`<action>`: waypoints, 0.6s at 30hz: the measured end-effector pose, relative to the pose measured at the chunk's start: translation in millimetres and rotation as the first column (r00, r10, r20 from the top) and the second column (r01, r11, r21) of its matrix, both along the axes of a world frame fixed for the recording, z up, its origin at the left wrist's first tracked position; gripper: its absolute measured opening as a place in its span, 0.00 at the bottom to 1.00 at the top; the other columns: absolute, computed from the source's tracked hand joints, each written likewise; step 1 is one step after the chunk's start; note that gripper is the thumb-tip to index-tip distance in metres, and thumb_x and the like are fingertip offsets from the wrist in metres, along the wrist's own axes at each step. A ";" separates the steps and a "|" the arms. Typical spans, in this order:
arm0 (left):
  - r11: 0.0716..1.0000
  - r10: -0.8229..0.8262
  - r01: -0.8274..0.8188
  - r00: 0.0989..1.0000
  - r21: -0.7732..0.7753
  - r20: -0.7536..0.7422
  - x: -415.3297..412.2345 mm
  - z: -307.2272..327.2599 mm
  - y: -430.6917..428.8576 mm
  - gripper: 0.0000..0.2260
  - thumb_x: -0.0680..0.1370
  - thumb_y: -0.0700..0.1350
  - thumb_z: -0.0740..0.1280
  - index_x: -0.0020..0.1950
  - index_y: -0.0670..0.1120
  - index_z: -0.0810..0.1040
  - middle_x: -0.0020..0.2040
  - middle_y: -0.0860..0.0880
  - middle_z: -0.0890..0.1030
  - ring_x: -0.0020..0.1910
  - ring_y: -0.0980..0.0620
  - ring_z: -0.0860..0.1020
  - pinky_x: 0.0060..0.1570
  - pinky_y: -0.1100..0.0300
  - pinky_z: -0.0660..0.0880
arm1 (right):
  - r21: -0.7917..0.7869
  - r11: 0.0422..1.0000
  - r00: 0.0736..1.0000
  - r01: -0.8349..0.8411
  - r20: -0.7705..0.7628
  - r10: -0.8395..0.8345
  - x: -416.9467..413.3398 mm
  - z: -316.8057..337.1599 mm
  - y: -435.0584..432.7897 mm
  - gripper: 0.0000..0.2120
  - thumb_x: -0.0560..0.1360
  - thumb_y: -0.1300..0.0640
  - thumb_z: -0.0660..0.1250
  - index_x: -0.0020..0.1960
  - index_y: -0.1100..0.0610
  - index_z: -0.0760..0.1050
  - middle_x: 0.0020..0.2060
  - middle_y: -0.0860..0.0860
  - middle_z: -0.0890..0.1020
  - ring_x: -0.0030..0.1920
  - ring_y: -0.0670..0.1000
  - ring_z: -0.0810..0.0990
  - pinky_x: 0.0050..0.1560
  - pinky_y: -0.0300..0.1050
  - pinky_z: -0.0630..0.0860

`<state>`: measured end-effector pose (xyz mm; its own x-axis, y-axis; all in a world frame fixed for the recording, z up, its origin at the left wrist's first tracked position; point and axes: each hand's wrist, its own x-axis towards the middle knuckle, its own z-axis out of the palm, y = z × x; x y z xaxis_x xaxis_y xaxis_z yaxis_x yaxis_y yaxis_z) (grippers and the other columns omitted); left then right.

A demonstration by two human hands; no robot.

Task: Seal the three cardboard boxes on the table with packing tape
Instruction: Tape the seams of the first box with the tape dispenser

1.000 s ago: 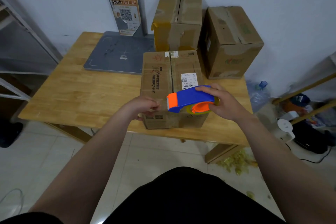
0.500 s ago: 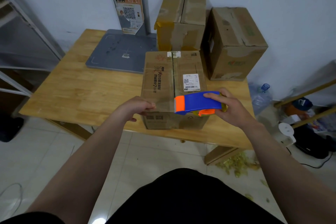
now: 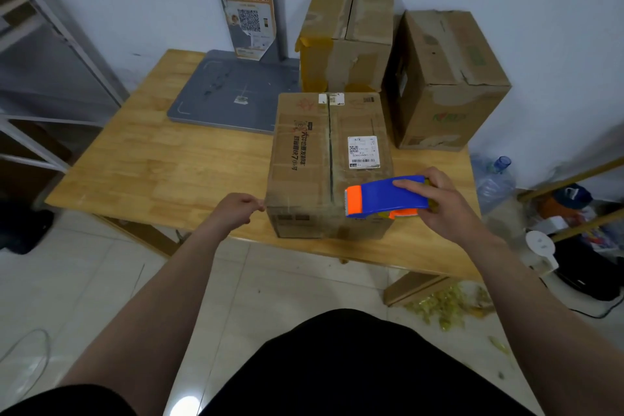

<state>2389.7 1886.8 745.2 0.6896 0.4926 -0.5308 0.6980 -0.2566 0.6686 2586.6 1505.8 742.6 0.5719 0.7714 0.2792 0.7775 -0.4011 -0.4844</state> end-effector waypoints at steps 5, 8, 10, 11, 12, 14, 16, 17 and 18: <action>0.996 0.038 -0.042 0.998 0.078 0.049 -7.6 -15.2 9.2 0.13 0.84 0.49 0.64 0.47 0.45 0.85 0.61 0.40 0.83 0.63 0.39 0.78 0.62 0.46 0.74 | -0.064 0.997 0.998 -0.033 0.060 0.037 -11.6 -2.9 14.3 0.36 0.73 0.68 0.74 0.74 0.43 0.70 0.59 0.51 0.70 0.60 0.53 0.71 0.57 0.47 0.74; 0.991 0.050 -0.056 0.997 0.119 0.052 -8.5 -24.4 13.2 0.14 0.84 0.50 0.64 0.48 0.45 0.84 0.64 0.43 0.82 0.65 0.42 0.77 0.61 0.48 0.73 | -0.107 0.993 0.996 -0.044 0.071 0.052 -18.4 -5.5 21.6 0.40 0.72 0.69 0.74 0.75 0.39 0.67 0.60 0.51 0.70 0.61 0.54 0.71 0.57 0.49 0.75; 0.987 0.048 -0.057 0.997 0.148 0.062 -9.8 -29.4 15.6 0.13 0.84 0.51 0.63 0.48 0.46 0.84 0.62 0.44 0.82 0.62 0.43 0.78 0.56 0.51 0.74 | -0.129 0.991 0.995 -0.036 0.084 0.047 -21.6 -7.0 24.7 0.41 0.72 0.69 0.74 0.76 0.38 0.66 0.61 0.51 0.69 0.62 0.55 0.70 0.58 0.50 0.75; 0.985 0.046 -0.057 0.996 0.160 0.071 -10.0 -33.1 16.8 0.13 0.84 0.51 0.63 0.48 0.47 0.84 0.61 0.44 0.83 0.60 0.42 0.79 0.54 0.52 0.73 | -0.130 0.991 0.995 -0.034 0.092 0.046 -23.1 -7.5 25.8 0.41 0.72 0.69 0.74 0.76 0.39 0.66 0.61 0.52 0.69 0.62 0.55 0.70 0.58 0.51 0.75; 0.985 0.052 -0.064 0.995 0.163 0.080 -10.1 -36.6 17.4 0.13 0.84 0.51 0.63 0.48 0.47 0.84 0.60 0.44 0.83 0.59 0.42 0.79 0.53 0.52 0.73 | -0.127 0.991 0.994 -0.031 0.100 0.044 -24.5 -7.5 27.1 0.41 0.71 0.69 0.74 0.75 0.40 0.67 0.61 0.52 0.70 0.62 0.55 0.70 0.58 0.52 0.75; 0.984 0.079 -0.094 0.992 0.154 0.101 -9.8 -44.2 16.7 0.12 0.84 0.50 0.64 0.47 0.47 0.84 0.55 0.46 0.83 0.58 0.42 0.79 0.55 0.51 0.74 | -0.127 0.992 0.993 -0.023 0.113 0.037 -26.4 -7.6 29.3 0.40 0.71 0.69 0.74 0.75 0.41 0.68 0.61 0.52 0.70 0.61 0.56 0.70 0.57 0.51 0.75; 0.983 0.128 -0.144 0.983 0.117 0.131 -9.2 -53.7 15.5 0.12 0.83 0.49 0.65 0.43 0.49 0.83 0.47 0.43 0.83 0.55 0.40 0.80 0.53 0.51 0.76 | -0.132 0.991 0.994 0.001 0.113 0.014 -27.8 -7.2 32.2 0.39 0.72 0.69 0.74 0.75 0.41 0.68 0.61 0.52 0.69 0.61 0.56 0.70 0.57 0.50 0.75; 0.982 0.153 -0.166 0.979 0.094 0.136 -8.7 -59.1 15.5 0.12 0.83 0.49 0.65 0.42 0.51 0.82 0.47 0.40 0.83 0.55 0.38 0.81 0.54 0.50 0.77 | -0.134 0.991 0.995 0.015 0.103 -0.001 -28.1 -7.0 33.6 0.38 0.73 0.68 0.73 0.75 0.40 0.67 0.62 0.53 0.69 0.62 0.56 0.69 0.57 0.50 0.75; 0.980 0.167 -0.180 0.976 0.080 0.141 -8.0 -62.8 14.7 0.12 0.83 0.49 0.65 0.41 0.52 0.82 0.49 0.39 0.83 0.55 0.38 0.81 0.56 0.48 0.78 | -0.136 0.990 0.996 0.026 0.091 -0.014 -27.7 -6.8 35.0 0.37 0.74 0.67 0.73 0.75 0.40 0.67 0.63 0.53 0.69 0.63 0.56 0.69 0.57 0.51 0.75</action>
